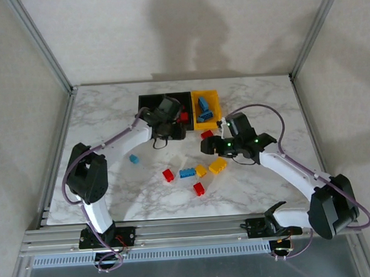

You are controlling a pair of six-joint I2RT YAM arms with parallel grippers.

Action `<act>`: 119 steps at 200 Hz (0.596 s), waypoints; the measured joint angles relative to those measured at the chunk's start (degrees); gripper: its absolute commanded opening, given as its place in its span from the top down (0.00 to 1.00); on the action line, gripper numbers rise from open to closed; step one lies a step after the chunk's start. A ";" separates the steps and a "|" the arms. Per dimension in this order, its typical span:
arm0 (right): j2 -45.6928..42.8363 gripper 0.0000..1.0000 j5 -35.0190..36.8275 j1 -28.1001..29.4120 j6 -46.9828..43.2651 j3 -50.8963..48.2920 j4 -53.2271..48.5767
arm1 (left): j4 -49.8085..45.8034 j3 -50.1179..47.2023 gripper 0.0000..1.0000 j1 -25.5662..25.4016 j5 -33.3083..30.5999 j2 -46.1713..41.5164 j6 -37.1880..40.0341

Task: Sort the legos into containers by color
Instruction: Place the lego in the container.

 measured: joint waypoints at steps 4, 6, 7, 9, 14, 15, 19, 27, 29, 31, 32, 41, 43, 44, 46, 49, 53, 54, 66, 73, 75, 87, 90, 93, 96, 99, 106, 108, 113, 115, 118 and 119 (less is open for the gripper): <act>0.66 0.35 -0.02 0.07 0.02 0.52 0.57 | 0.00 0.02 0.54 0.50 -0.22 -0.07 -0.04; 0.90 0.35 -0.09 0.13 0.00 0.70 0.76 | -0.02 0.04 0.54 0.94 -0.44 -0.11 -0.07; 1.11 0.35 -0.17 0.17 0.00 0.87 0.94 | -0.04 0.04 0.54 1.07 -0.46 -0.11 -0.07; 1.44 0.35 -0.22 0.20 0.00 1.14 1.25 | -0.04 0.07 0.55 1.42 -0.63 -0.13 -0.15; 2.19 0.35 -0.35 0.31 0.02 1.70 1.88 | -0.02 0.11 0.54 2.32 -0.96 -0.13 -0.22; 2.27 0.35 -0.39 0.31 0.02 1.79 1.97 | -0.04 0.11 0.54 2.54 -1.07 -0.13 -0.20; 2.84 0.35 -0.48 0.35 0.00 2.27 2.43 | -0.07 0.17 0.54 3.13 -1.29 -0.09 -0.22; 3.89 0.35 -0.83 0.48 0.02 3.17 3.28 | -0.59 0.72 0.55 4.61 -1.66 0.20 -0.22; 4.17 0.35 -0.87 0.52 0.02 3.41 3.50 | -0.66 0.87 0.55 4.81 -1.73 0.26 -0.22; 4.48 0.35 -0.92 0.52 0.02 3.65 3.72 | -0.76 1.14 0.55 5.14 -1.88 0.39 -0.22; 4.57 0.35 -0.96 0.55 0.02 3.74 3.78 | -0.85 1.36 0.54 5.40 -1.97 0.50 -0.22; 5.81 0.36 -1.14 0.81 0.07 4.83 4.72 | -1.33 2.93 0.54 6.75 -2.54 1.33 -0.24; 6.08 0.35 -1.16 0.85 0.04 5.07 4.92 | -1.38 3.39 0.54 7.06 -2.67 1.53 -0.26; 6.16 0.35 -1.18 0.90 0.04 5.14 4.98 | -1.33 3.63 0.54 7.23 -2.78 1.70 -0.24; 6.43 0.36 -1.25 0.98 0.04 5.38 5.18 | -1.33 3.96 0.54 7.43 -2.82 1.90 -0.26; 6.71 0.36 -1.29 1.09 0.07 5.66 5.40 | -1.42 4.81 0.54 8.00 -2.93 2.34 -0.28; 7.13 0.35 -1.33 1.27 0.07 6.03 5.79 | -1.36 5.79 0.54 8.55 -3.10 2.91 -0.39; 7.17 0.35 -1.33 1.31 0.07 6.10 5.84 | -1.38 5.97 0.54 8.63 -3.10 3.02 -0.42; 8.13 0.35 -1.49 1.97 0.11 6.95 6.93 | -1.33 9.14 0.54 10.27 -3.61 5.01 -0.68; 8.48 0.35 -1.51 2.32 0.17 7.13 7.50 | -1.33 10.86 0.54 11.08 -3.76 6.23 -0.90; 8.59 0.35 -1.53 2.40 0.20 7.17 7.63 | -1.40 11.45 0.54 11.34 -3.78 6.64 -1.03; 8.98 0.36 -1.62 2.82 0.24 7.21 8.07 | -1.27 14.56 0.54 12.61 -4.09 9.27 -1.66; 9.03 0.36 -1.70 2.91 0.24 7.21 8.07 | -1.33 15.28 0.54 12.87 -4.13 9.90 -1.79; 9.09 0.36 -1.77 2.95 0.26 7.21 8.07 | -1.31 16.11 0.54 13.20 -4.13 10.78 -2.10; 9.14 0.36 -1.81 2.97 0.26 7.21 8.09 | -1.36 16.81 0.54 13.42 -4.13 11.39 -2.21; 9.20 0.36 -1.90 2.97 0.26 7.21 8.11 | -1.27 17.42 0.54 13.64 -4.17 12.09 -2.43; 9.20 0.36 -1.95 2.97 0.33 7.21 8.20 | -1.31 18.93 0.54 14.19 -4.31 13.75 -2.91; 9.20 0.36 -1.92 2.97 0.42 7.21 8.24 | -1.33 19.37 0.54 14.32 -4.31 14.21 -3.06; 9.20 0.36 -1.92 2.97 0.46 7.21 8.35 | -1.27 20.24 0.53 14.64 -4.35 15.32 -3.45; 9.20 0.36 -1.95 2.97 0.46 7.21 8.37 | -1.31 20.50 0.53 14.71 -4.35 15.63 -3.54; 9.20 0.36 -1.92 2.97 0.46 7.21 8.46 | -1.31 20.98 0.53 14.86 -4.37 16.22 -3.76; 9.20 0.36 -1.92 2.97 0.48 7.21 8.48 | -1.31 21.11 0.53 14.93 -4.42 16.39 -3.80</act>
